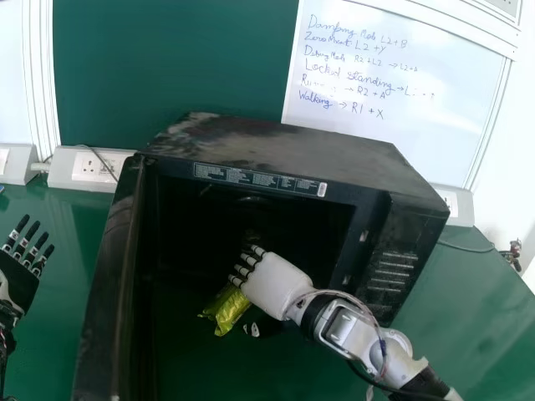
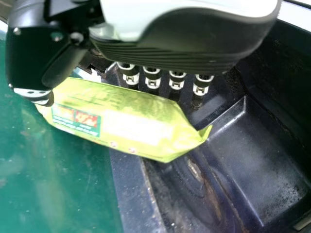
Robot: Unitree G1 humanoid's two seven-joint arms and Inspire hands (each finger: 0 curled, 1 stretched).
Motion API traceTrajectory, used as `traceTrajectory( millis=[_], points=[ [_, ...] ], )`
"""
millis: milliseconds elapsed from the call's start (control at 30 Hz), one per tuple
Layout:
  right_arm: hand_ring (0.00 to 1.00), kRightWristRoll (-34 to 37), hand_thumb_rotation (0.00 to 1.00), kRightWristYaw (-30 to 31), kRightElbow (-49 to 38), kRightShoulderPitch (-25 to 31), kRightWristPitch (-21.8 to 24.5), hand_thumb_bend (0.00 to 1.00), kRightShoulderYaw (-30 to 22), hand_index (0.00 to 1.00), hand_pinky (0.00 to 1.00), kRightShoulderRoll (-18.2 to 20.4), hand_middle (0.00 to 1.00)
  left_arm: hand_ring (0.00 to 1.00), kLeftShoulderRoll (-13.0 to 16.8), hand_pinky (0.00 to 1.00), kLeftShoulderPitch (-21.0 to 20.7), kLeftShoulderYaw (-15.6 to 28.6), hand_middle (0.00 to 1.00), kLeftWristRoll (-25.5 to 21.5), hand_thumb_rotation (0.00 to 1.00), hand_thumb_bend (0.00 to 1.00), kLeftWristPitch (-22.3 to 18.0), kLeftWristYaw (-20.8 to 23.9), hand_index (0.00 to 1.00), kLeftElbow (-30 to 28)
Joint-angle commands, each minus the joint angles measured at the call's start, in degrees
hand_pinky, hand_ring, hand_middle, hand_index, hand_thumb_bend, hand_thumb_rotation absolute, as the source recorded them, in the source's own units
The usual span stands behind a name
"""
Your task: Put biscuit inside oven
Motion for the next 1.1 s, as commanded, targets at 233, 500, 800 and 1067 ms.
traceTrajectory(
  millis=[233,500,800,1067],
  points=[
    [1.00,0.0,0.24,0.7,2.5,-1.8,1.6,0.78,1.8,1.00,0.99,0.5,1.00,1.00,-0.2,1.00,0.2,-0.1,1.00,-1.3,0.16,0.69,-0.3,1.1,0.98,-1.1],
    [1.00,0.7,0.17,0.8,6.5,-1.9,2.5,0.70,3.2,1.00,1.00,1.8,1.00,1.00,-0.3,1.00,0.4,0.0,1.00,-2.1,0.15,0.69,-0.4,1.4,1.00,-1.1],
    [1.00,-1.1,0.17,-1.2,11.3,-3.8,5.0,0.72,6.4,1.00,1.00,3.0,1.00,1.00,0.1,1.00,0.9,-0.2,1.00,-1.6,0.17,0.69,-0.8,0.7,0.98,-1.0],
    [1.00,-1.7,0.18,-3.3,15.2,-5.7,6.7,0.74,8.8,1.00,0.99,3.8,1.00,1.00,0.0,1.00,1.1,-0.2,1.00,-2.2,0.16,0.69,-0.8,1.1,0.99,-1.6]
  ],
)
